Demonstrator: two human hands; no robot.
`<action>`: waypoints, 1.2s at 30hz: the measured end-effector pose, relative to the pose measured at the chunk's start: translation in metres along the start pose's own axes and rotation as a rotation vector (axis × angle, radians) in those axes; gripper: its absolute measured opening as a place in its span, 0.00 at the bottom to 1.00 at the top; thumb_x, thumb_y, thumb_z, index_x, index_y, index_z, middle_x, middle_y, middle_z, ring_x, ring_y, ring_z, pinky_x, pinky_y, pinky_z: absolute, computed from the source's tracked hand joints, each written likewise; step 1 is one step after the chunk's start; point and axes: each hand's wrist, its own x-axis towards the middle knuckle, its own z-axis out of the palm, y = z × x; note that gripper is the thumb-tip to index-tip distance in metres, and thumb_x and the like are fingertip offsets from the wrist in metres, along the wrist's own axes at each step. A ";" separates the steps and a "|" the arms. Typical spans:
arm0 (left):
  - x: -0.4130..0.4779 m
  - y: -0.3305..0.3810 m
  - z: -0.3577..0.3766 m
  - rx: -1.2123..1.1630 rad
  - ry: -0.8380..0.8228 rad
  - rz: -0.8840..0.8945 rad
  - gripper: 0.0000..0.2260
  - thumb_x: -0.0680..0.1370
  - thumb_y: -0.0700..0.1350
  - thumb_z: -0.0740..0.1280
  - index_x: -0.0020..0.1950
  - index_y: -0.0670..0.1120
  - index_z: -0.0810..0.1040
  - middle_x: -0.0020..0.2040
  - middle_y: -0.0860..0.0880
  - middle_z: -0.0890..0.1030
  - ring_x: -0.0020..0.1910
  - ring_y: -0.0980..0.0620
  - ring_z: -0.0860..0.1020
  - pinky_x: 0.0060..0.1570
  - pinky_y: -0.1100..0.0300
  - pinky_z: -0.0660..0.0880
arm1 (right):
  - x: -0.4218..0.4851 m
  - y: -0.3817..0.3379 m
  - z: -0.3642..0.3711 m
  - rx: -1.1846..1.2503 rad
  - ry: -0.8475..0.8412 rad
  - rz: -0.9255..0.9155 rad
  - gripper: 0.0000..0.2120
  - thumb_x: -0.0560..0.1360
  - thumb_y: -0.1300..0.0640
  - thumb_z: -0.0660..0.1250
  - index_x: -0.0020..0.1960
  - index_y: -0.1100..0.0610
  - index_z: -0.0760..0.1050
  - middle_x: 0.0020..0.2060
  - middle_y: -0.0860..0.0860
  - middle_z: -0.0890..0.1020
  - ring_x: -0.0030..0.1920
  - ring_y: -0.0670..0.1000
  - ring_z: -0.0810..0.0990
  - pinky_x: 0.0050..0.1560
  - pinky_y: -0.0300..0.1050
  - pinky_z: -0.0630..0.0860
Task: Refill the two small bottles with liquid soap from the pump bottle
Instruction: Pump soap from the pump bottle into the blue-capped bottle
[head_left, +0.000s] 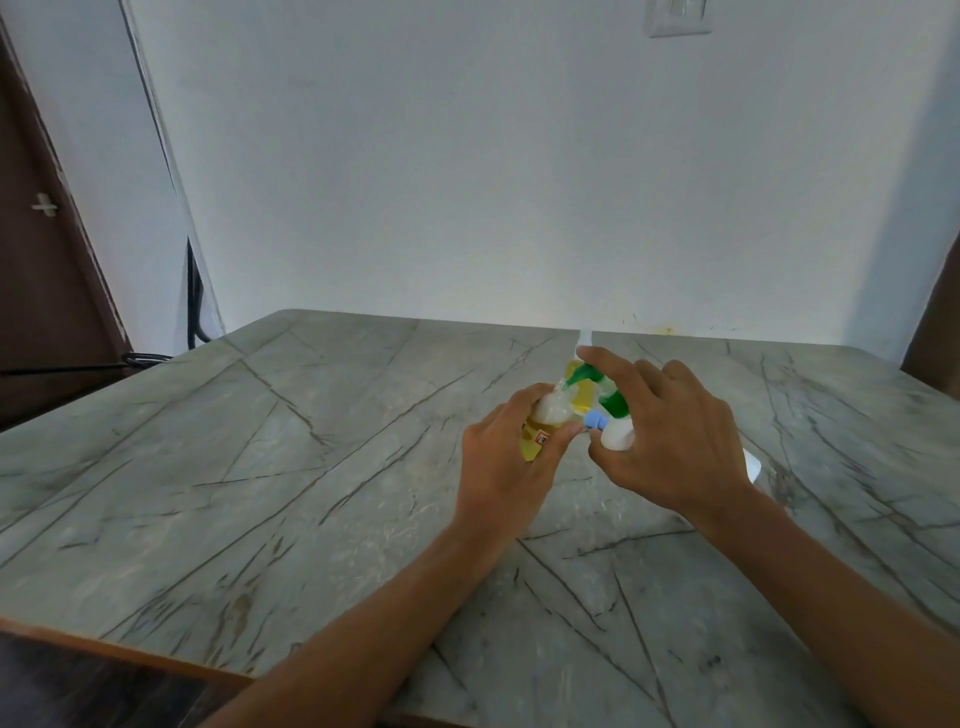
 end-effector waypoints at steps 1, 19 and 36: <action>0.000 0.000 0.000 0.001 0.001 -0.001 0.18 0.73 0.55 0.70 0.60 0.51 0.76 0.49 0.57 0.81 0.43 0.62 0.79 0.43 0.72 0.75 | -0.001 0.000 0.000 -0.003 0.004 -0.004 0.40 0.62 0.45 0.76 0.71 0.48 0.66 0.41 0.49 0.79 0.39 0.47 0.66 0.33 0.39 0.64; -0.003 0.005 0.001 0.000 0.009 0.035 0.19 0.73 0.55 0.70 0.60 0.49 0.76 0.49 0.54 0.82 0.43 0.60 0.79 0.43 0.72 0.75 | -0.001 0.001 -0.001 -0.007 0.012 -0.002 0.36 0.60 0.46 0.75 0.65 0.49 0.66 0.41 0.50 0.79 0.38 0.50 0.71 0.31 0.41 0.66; -0.002 0.005 -0.001 -0.006 0.016 0.013 0.18 0.73 0.55 0.69 0.60 0.50 0.76 0.49 0.56 0.82 0.43 0.60 0.79 0.43 0.69 0.76 | -0.001 -0.001 0.000 0.007 0.035 -0.012 0.39 0.62 0.43 0.70 0.71 0.47 0.64 0.41 0.50 0.79 0.39 0.47 0.67 0.32 0.38 0.65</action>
